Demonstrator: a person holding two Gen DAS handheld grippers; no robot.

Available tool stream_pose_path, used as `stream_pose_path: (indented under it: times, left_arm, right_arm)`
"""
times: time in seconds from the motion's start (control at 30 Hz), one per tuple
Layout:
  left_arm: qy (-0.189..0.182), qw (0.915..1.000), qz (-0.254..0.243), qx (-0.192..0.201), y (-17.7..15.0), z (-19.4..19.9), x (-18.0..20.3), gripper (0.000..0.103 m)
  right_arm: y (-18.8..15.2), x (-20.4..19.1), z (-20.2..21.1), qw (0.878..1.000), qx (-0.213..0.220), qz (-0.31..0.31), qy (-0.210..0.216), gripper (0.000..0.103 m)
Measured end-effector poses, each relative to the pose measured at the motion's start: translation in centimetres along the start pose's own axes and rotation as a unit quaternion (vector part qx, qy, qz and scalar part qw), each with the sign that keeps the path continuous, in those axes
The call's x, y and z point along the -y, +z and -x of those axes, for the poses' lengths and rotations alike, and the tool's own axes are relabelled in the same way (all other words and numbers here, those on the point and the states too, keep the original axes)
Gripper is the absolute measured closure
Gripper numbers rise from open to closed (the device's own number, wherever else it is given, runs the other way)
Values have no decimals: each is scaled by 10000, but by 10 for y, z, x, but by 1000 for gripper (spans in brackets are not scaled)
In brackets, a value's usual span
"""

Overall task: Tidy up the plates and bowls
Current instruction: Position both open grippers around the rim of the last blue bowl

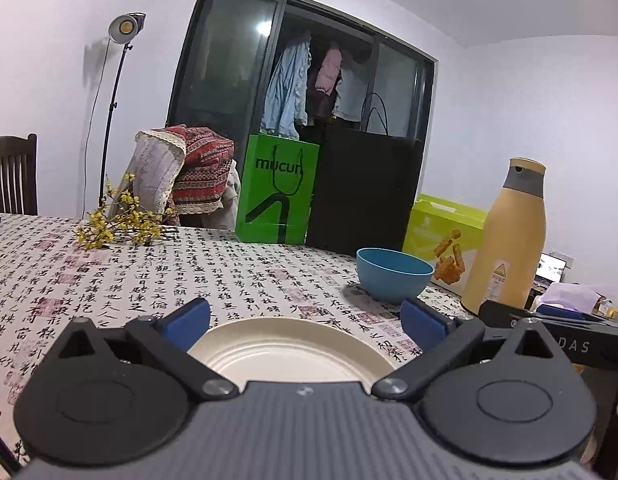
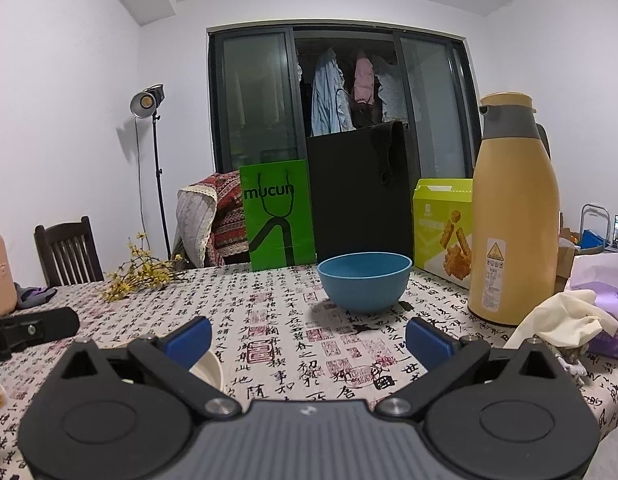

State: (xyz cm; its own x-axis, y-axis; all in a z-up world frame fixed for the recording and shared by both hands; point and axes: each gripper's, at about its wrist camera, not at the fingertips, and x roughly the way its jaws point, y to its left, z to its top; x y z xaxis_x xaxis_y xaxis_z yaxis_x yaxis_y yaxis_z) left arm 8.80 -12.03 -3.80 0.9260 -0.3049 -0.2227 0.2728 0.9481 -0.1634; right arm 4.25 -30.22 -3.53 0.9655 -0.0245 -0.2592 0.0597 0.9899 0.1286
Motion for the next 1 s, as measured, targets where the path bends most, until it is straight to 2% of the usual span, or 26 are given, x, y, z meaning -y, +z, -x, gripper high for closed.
stream_pose_path:
  times: [0.43,1.0]
  left_arm:
    - [-47,9997,-82,-220,27,-30,7,0]
    - [-2,9969,-33,-787,69,-101,25,0]
  right_arm:
    - [20,9,-26,9997,-112,-194,-133,0]
    - [56,23,-80,9992,-187,-281,-232,0]
